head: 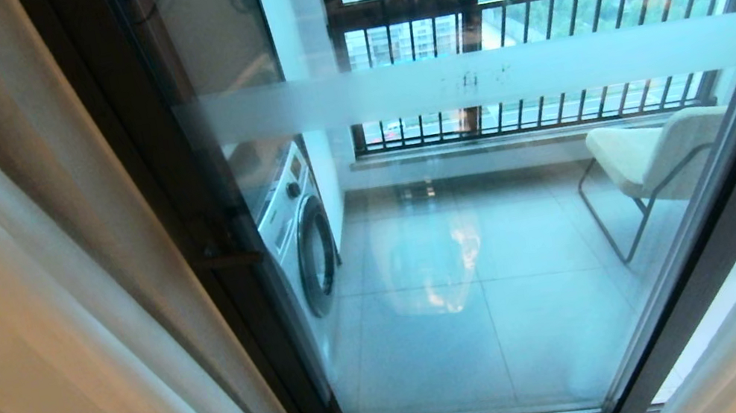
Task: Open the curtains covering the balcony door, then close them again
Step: Close the inner curtains on both sides
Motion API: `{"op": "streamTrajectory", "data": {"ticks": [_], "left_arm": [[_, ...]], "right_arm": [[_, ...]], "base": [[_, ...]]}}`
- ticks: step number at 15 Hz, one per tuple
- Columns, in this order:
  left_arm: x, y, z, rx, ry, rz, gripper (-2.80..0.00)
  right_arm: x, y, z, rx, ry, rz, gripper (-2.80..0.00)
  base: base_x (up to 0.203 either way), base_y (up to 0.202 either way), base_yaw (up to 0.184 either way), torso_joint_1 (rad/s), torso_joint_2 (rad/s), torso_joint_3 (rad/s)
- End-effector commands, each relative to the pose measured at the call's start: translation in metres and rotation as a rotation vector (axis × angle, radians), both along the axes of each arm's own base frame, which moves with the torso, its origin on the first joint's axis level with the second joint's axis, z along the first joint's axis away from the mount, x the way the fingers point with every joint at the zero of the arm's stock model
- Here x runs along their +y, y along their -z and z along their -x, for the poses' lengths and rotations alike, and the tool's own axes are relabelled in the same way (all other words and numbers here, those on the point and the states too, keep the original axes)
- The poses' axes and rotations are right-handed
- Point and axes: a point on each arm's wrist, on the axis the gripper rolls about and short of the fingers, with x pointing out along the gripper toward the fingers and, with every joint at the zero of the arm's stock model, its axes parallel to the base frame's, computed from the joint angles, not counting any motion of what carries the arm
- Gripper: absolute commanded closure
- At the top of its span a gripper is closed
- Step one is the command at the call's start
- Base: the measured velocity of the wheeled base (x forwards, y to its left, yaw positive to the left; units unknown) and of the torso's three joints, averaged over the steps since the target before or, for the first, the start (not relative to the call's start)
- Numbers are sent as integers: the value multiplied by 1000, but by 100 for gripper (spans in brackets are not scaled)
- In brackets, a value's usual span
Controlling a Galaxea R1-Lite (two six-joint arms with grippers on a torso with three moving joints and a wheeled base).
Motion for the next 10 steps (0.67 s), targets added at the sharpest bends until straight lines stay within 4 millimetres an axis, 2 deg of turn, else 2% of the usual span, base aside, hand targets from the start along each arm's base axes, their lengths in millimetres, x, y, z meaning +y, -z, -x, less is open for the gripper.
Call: {"op": "streamTrajectory", "data": {"ticks": [1, 6, 10], "left_arm": [[-23, 0, 15, 5, 73, 3, 0], [-68, 6, 41, 24, 286, -3, 0], [-85, 2, 55, 9, 365, -11, 0]], "right_arm": [[0, 0, 0, 1, -1, 1, 0], [0, 0, 0, 1, -1, 1, 0], [0, 0, 0, 1, -1, 1, 0]], "base": [[0, 0, 0, 0, 0, 0], [0, 0, 0, 0, 0, 0], [0, 0, 0, 0, 0, 0]]}}
